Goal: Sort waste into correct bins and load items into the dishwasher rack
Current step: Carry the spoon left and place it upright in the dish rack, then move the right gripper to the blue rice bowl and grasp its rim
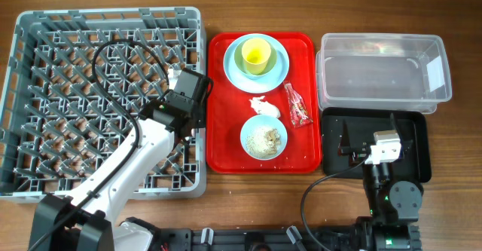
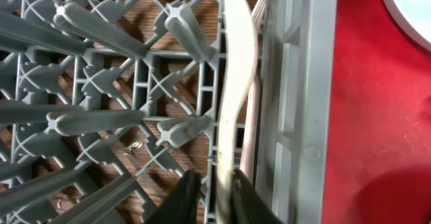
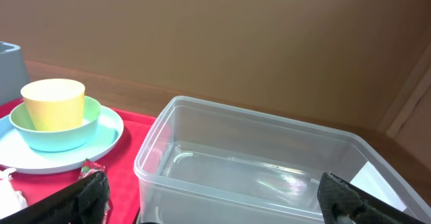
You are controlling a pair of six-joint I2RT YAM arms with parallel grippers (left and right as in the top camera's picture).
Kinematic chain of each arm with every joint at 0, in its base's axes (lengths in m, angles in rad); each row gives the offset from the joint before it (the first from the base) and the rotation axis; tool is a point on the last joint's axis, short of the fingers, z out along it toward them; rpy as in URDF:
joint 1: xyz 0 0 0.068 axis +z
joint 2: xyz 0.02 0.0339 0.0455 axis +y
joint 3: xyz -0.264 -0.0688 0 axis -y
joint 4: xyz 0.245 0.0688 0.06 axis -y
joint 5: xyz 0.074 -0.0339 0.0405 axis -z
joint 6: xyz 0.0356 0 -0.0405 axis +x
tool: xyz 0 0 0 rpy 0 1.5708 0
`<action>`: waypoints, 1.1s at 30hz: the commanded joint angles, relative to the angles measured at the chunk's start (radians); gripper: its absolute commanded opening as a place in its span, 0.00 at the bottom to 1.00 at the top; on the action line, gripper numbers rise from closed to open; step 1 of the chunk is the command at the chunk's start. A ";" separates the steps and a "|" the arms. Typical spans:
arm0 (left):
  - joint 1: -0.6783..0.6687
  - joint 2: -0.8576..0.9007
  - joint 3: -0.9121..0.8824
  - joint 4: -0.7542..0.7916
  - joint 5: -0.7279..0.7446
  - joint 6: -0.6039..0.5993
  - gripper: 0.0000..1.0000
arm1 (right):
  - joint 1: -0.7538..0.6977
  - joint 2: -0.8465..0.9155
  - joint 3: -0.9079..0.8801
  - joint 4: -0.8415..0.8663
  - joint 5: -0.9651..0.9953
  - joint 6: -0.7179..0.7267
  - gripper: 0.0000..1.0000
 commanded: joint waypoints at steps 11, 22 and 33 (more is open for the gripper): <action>0.005 -0.150 0.029 -0.002 -0.021 -0.067 0.20 | 0.004 -0.004 -0.001 0.002 0.012 -0.003 1.00; 0.029 -0.569 0.032 -0.159 0.275 -0.152 1.00 | 0.004 -0.004 -0.001 0.002 0.012 -0.003 1.00; 0.092 -0.750 0.032 -0.175 0.254 -0.151 1.00 | 0.004 -0.004 -0.001 0.003 -0.008 -0.001 1.00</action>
